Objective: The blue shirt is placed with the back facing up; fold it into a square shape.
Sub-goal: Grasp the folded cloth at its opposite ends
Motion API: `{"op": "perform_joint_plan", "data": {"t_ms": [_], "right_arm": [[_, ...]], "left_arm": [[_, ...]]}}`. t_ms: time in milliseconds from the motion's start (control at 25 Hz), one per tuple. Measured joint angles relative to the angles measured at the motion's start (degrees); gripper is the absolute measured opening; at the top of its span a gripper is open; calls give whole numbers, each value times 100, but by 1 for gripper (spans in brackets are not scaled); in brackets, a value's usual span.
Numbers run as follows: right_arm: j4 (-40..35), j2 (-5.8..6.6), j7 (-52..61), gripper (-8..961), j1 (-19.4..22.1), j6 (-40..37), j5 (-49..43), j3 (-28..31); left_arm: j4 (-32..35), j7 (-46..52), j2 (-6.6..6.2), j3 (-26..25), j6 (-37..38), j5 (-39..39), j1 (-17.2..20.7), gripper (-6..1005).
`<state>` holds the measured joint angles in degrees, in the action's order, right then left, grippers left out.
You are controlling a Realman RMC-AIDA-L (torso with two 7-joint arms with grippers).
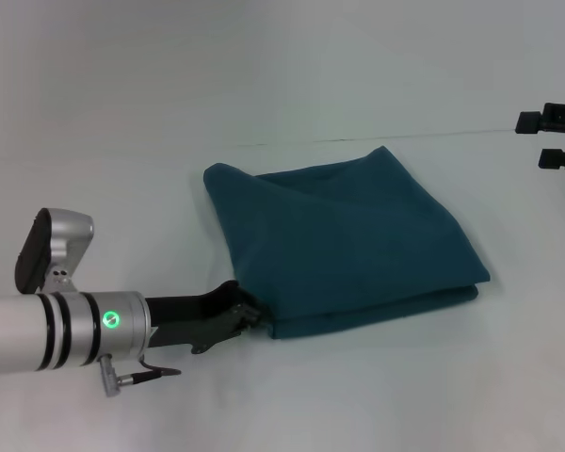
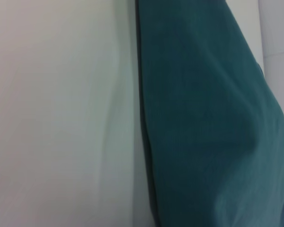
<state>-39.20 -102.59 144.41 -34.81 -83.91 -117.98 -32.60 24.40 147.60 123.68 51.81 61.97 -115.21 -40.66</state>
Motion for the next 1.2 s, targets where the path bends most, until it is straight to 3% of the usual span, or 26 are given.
{"op": "perform_joint_plan", "data": {"t_ms": [120, 560, 840, 1200], "right_arm": [[44, -7, 0, 915, 0, 2, 4, 0], [91, -8, 0, 915, -53, 38, 4, 9], [136, -19, 0, 915, -68, 109, 4, 9], [142, -29, 0, 915, -70, 122, 9, 9]], "left_arm": [[161, -4, 3, -9, 65, 0, 120, 44], [664, 19, -2, -71, 520, -1, 671, 54], [900, -6, -33, -398, 893, -53, 1065, 69], [949, -97, -102, -490, 1122, -71, 1212, 89]]}}
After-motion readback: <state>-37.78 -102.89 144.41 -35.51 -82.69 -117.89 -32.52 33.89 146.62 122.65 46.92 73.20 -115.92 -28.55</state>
